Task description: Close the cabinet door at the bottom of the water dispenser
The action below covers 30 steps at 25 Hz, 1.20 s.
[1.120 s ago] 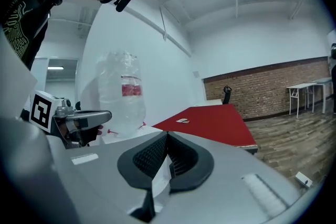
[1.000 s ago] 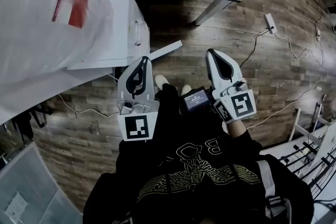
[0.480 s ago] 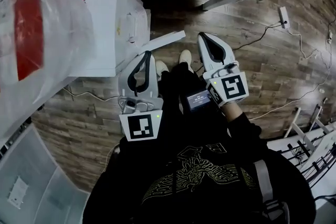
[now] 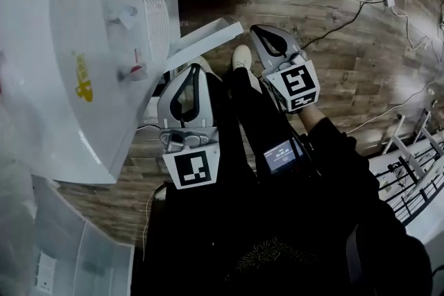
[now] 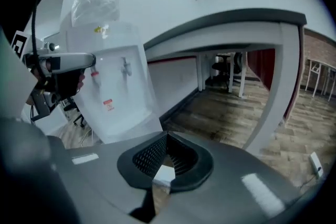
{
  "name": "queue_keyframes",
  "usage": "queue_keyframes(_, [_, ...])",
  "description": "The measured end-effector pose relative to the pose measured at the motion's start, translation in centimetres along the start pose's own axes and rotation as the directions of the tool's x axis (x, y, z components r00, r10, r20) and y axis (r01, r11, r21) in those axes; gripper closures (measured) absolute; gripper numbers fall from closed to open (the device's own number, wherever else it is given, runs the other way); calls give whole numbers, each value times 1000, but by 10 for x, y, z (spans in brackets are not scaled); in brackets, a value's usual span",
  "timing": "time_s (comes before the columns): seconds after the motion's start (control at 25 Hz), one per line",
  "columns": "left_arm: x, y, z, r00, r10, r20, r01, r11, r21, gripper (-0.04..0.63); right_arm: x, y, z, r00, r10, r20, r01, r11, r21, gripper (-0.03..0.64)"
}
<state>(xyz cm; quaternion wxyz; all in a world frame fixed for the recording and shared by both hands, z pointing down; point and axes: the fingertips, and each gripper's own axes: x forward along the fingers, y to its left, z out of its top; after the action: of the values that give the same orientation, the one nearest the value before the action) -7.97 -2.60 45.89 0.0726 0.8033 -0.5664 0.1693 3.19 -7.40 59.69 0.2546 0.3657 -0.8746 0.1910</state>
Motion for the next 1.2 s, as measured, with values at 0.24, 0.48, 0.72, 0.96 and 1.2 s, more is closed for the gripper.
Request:
queue_keyframes(0.24, [26,-9,-110,988,-21,-152,17,999,-31,588,29,1,-92,987,-20,-161,25,999,28,618])
queue_keyframes(0.48, [46,-29,-201,952,-95,-292,95,995,-12,588,54,9,-146,962,50,-269,-53,999,-3,618])
queue_keyframes(0.72, [56,-26,-249,912,-99,-398,86,995,-50,588,78,18,-175,921,107,-375,-142,988,-68,618])
queue_keyframes(0.96, [50,-33,-260,897,-125,-423,107,992,-66,588,94,16,-166,924,89,-371,-128,989,-81,618])
queue_keyframes(1.2, [49,-25,-253,904,-114,-411,91,993,-74,588,128,5,-135,939,79,-335,-128,983,-128,618])
